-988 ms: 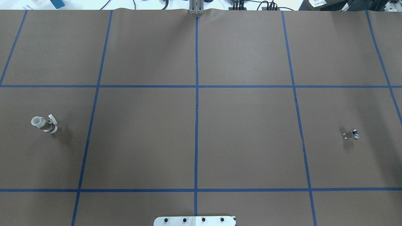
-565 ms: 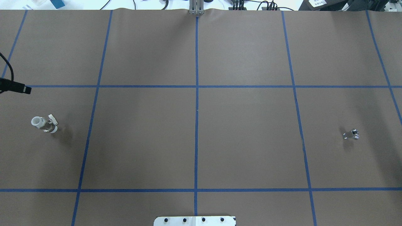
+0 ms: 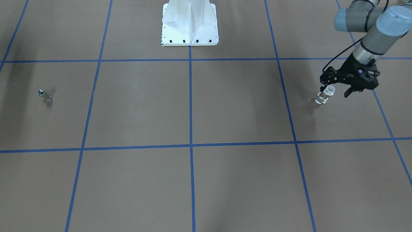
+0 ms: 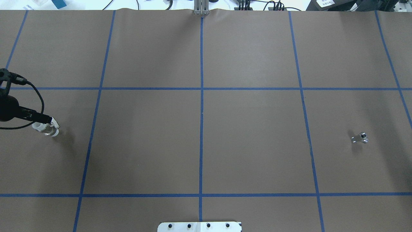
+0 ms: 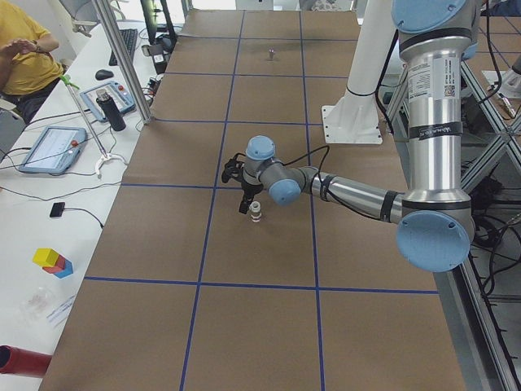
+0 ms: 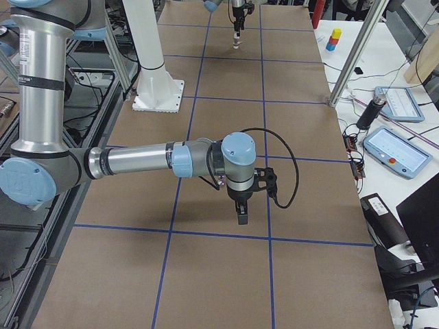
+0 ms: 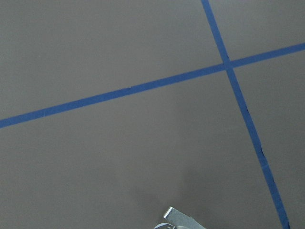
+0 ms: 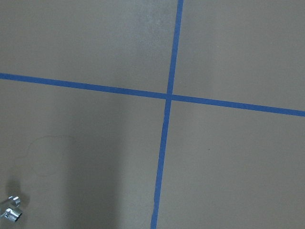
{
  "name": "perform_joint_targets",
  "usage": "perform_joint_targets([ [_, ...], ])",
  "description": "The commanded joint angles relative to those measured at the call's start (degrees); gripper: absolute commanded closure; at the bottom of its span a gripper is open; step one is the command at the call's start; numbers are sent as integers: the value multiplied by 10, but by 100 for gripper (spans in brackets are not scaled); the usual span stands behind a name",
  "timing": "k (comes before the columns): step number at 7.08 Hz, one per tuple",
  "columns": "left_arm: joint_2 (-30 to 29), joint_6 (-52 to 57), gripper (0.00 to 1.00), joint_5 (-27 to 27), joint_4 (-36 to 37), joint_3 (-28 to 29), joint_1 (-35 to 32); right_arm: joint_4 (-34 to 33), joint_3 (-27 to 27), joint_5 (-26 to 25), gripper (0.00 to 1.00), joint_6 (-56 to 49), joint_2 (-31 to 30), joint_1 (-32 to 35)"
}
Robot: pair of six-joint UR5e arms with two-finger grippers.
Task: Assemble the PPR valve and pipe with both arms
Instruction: 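Lower the left gripper onto the white PPR fitting and grasp it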
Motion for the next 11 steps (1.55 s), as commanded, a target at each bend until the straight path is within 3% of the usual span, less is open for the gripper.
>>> perform_joint_targets([
  [1,5,-16,0,26,0,2,34,-1,0,-1,0,0,-1,0],
  [3,6,-15,2,30,0,8,36,-1,0,-1,0,1,-2,0],
  [4,6,-15,8,30,-1,11,36,-1,0,0,0,1,-2,0],
  [5,6,-14,28,30,0,11,37,-1,0,0,0,1,-2,0],
  [6,6,-14,56,29,0,11,37,-1,0,-1,0,1,-2,-1],
  [7,11,-13,89,29,-1,10,37,-1,0,-1,0,1,-2,-1],
  [8,12,-11,100,29,-2,5,36,-1,0,0,0,1,-2,-1],
  [10,-1,-19,100,23,10,-9,36,-1,0,-1,0,1,-2,-1],
  [11,-41,-19,100,24,55,-9,36,-1,0,0,0,2,-2,-1],
])
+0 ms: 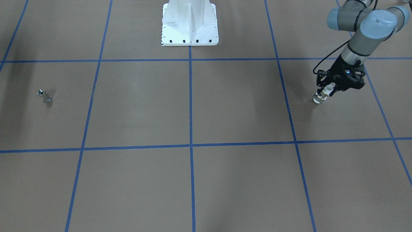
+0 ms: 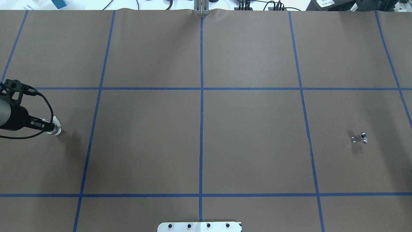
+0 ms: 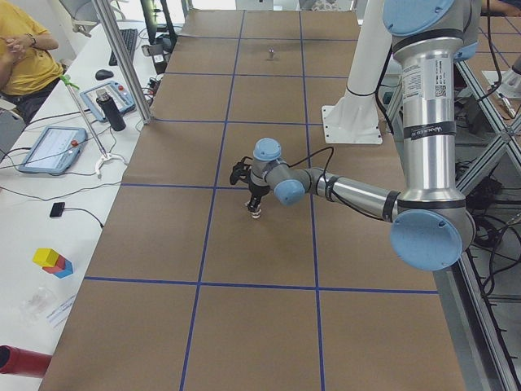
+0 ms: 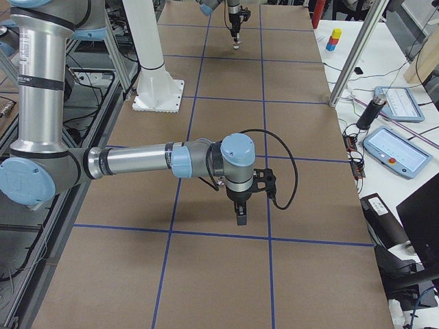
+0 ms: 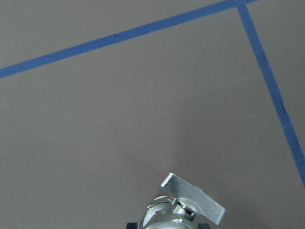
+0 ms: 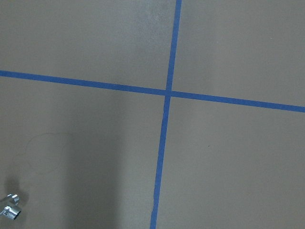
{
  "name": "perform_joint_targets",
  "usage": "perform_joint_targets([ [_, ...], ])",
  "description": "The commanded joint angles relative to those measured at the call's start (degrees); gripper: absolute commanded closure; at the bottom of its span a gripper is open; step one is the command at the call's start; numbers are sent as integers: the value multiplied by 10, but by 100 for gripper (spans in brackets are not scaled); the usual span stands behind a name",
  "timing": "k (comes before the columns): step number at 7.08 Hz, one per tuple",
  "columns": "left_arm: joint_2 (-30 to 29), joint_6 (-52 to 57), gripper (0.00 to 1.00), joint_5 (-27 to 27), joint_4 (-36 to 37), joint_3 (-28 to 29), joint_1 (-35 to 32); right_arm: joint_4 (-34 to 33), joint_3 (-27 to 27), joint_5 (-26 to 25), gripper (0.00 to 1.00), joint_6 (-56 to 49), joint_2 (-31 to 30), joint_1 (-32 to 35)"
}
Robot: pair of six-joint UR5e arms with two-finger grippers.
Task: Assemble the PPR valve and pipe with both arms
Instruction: 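Lower the left gripper onto the white PPR fitting and grasp it, then carry the white fitting with the left gripper to the table center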
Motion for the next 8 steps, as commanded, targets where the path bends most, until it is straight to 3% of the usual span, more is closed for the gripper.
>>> perform_joint_targets([
  [1,-80,-27,100,1,85,-4,1,0,0,0,0,1,0,0],
  [4,-237,-174,100,8,209,2,57,0,0,0,0,0,0,0],
  [5,-302,-203,100,46,247,20,100,1,0,0,0,0,1,0],
  [8,-512,-299,100,71,291,168,161,0,-1,0,0,-1,0,-1],
])
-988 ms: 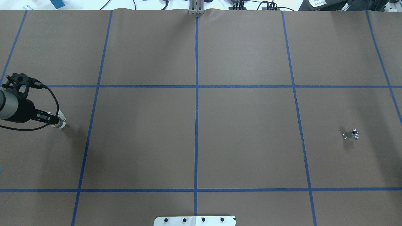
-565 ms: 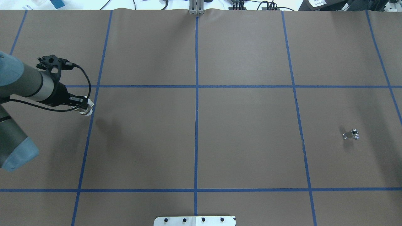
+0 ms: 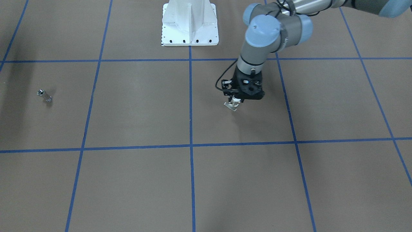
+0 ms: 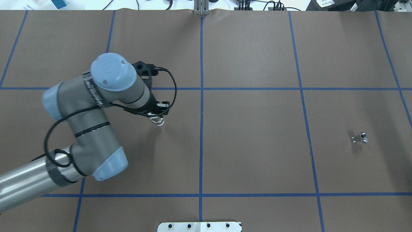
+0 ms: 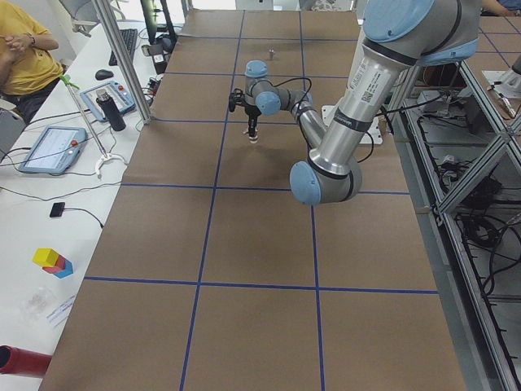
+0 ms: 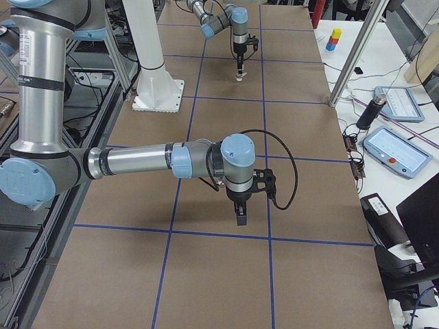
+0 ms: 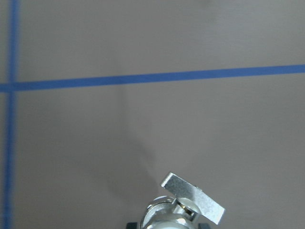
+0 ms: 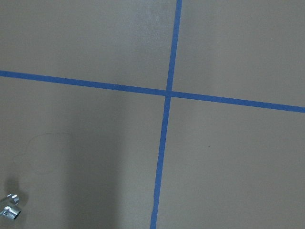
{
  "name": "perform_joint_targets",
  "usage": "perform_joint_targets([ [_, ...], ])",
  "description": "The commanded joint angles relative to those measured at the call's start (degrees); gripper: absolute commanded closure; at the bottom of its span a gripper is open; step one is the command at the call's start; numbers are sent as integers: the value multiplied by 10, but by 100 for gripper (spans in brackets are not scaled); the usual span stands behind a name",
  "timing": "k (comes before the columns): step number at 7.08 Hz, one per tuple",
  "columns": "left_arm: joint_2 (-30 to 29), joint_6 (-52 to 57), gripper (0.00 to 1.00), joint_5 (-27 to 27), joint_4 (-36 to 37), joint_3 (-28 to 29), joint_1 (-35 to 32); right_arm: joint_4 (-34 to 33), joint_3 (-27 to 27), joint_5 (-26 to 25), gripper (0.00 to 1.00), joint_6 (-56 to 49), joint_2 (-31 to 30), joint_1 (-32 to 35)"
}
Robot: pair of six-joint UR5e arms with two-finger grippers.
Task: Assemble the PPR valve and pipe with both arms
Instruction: 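Carry the white fitting with the left gripper to the table center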
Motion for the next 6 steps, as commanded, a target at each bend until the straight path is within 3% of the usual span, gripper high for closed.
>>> perform_joint_targets([
  [1,-118,-37,100,14,9,104,22,0,-4,-1,0,0,0,0],
  [3,-143,-37,100,17,8,137,23,0,-4,0,0,1,0,0],
  [6,-144,-36,100,31,8,142,44,0,-4,-1,0,1,1,0],
])
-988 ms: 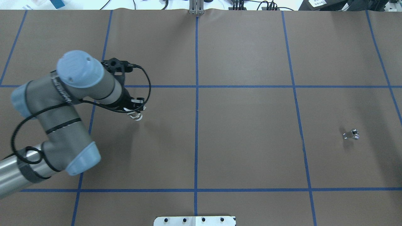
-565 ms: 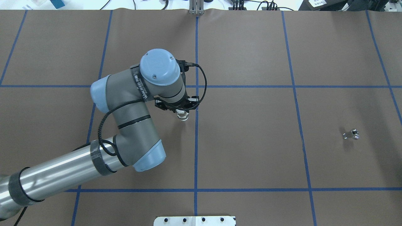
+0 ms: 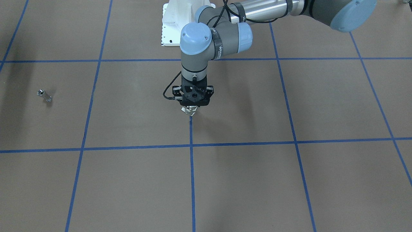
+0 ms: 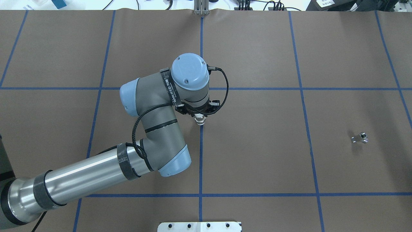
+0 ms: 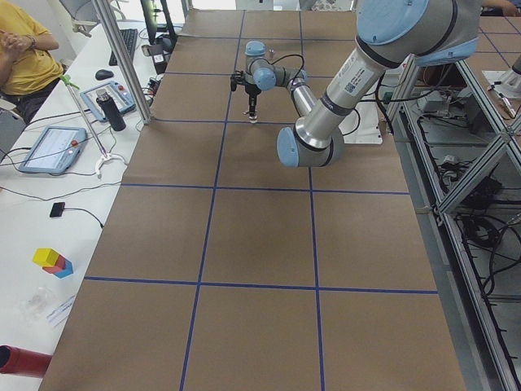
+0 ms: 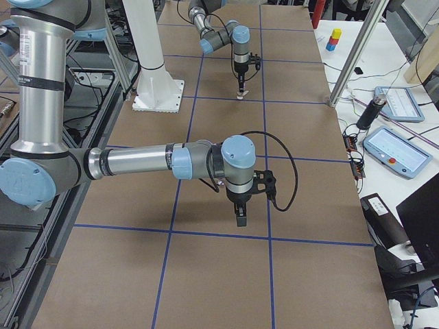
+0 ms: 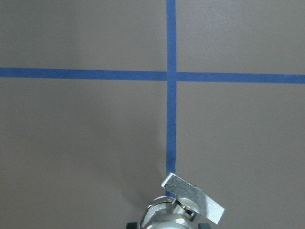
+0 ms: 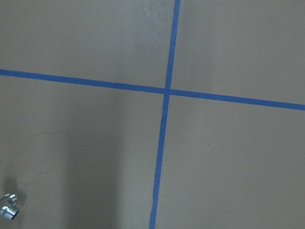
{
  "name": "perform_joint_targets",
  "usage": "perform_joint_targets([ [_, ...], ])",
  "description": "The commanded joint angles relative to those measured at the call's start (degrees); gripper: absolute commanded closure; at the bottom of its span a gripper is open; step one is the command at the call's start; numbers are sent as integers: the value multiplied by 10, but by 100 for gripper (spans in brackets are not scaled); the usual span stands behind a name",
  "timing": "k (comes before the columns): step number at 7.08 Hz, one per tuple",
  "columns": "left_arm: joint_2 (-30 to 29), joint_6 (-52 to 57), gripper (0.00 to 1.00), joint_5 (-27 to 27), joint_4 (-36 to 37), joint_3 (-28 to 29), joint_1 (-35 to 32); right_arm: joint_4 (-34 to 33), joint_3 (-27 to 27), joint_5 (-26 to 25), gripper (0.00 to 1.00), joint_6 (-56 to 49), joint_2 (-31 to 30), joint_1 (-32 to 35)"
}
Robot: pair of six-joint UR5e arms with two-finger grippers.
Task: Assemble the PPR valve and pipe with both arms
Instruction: 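Carry the white fitting with the left gripper to the table center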
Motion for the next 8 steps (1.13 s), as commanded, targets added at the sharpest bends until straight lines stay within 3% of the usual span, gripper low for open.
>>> perform_joint_targets([
  [1,0,1,62,2,-2,2,7,0,0,0,0,1,0,0],
  [2,1,1,25,3,-5,2,9,0,0,0,0,1,0,0],
  [3,2,1,6,18,-8,2,18,0,0,0,0,1,0,0],
  [4,1,1,1,21,-8,0,21,0,0,0,0,1,0,0],
  [6,7,6,1,18,17,-56,14,0,0,0,0,-1,0,0],
  [8,27,60,0,18,154,-180,-8,0,2,3,0,3,4,-2],
])
